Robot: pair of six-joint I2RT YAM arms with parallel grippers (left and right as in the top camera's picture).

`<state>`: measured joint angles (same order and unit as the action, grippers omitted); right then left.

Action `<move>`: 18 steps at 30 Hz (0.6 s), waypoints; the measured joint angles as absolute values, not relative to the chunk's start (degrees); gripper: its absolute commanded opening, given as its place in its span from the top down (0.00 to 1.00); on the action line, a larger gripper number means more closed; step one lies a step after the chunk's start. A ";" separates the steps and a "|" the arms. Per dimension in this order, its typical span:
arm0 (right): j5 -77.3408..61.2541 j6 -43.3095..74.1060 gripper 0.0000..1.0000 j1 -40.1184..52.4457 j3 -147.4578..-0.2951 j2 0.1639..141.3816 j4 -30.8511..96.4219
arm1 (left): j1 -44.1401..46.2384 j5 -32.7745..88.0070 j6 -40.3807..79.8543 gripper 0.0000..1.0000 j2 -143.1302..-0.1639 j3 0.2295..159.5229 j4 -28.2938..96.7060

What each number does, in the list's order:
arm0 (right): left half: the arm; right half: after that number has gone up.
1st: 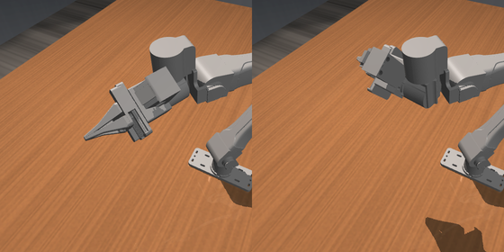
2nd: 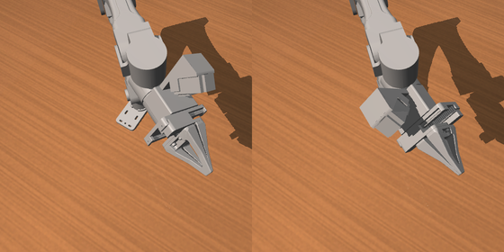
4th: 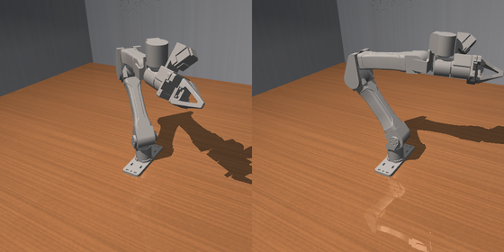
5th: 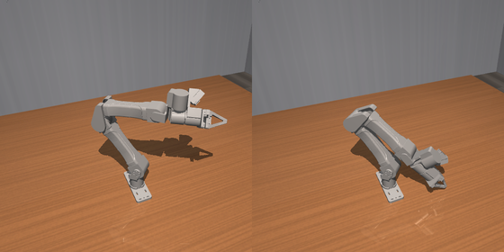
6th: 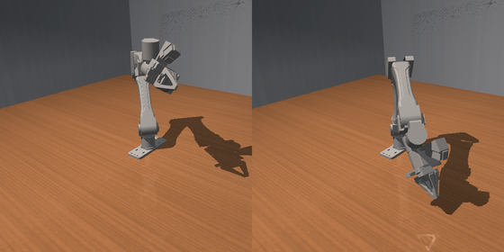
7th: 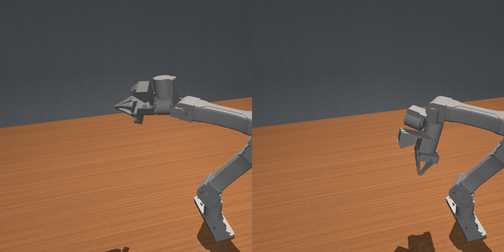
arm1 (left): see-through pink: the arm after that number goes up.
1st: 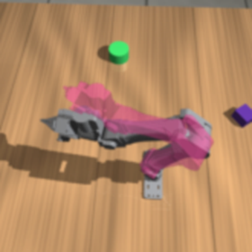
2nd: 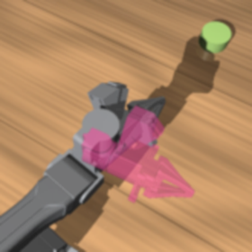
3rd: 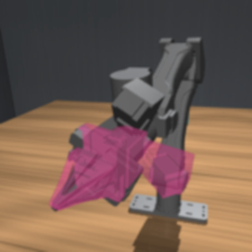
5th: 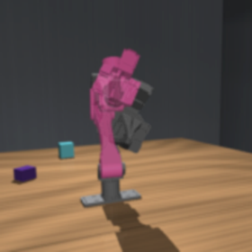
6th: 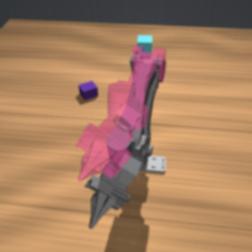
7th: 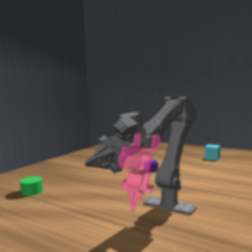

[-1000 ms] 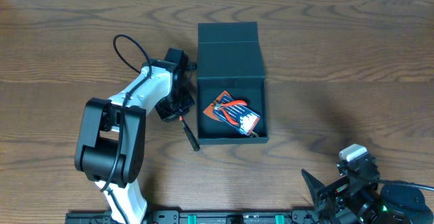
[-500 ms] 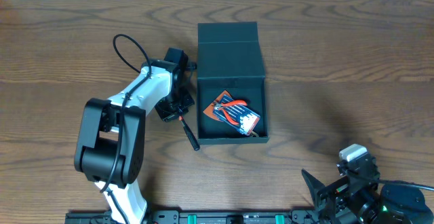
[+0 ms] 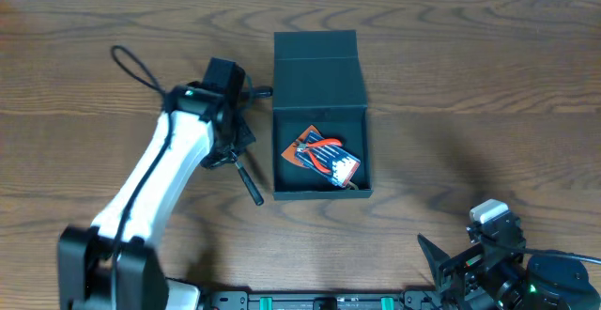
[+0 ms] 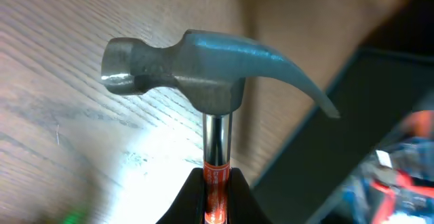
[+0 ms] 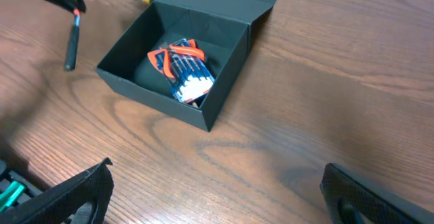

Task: Pack container
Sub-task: 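Carry the hammer over the box, lower it in, open the left gripper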

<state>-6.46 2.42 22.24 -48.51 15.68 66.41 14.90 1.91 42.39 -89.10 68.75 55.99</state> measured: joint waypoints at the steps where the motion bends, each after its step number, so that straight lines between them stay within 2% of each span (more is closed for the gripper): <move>1: -6.44 2.42 0.01 22.24 -48.51 15.68 66.43 | 15.07 1.89 43.09 0.94 -87.99 68.75 55.99; 8: -6.46 2.42 0.01 22.24 -48.51 15.68 66.43 | 22.98 1.28 51.33 0.94 -85.67 71.46 53.84; 13: -6.46 2.42 0.01 22.24 -48.51 15.68 66.41 | 30.94 1.26 60.34 0.94 -89.25 76.03 46.81; 18: -6.46 2.42 0.01 22.24 -48.51 15.68 66.41 | 34.87 1.04 71.61 0.94 -93.69 77.84 45.25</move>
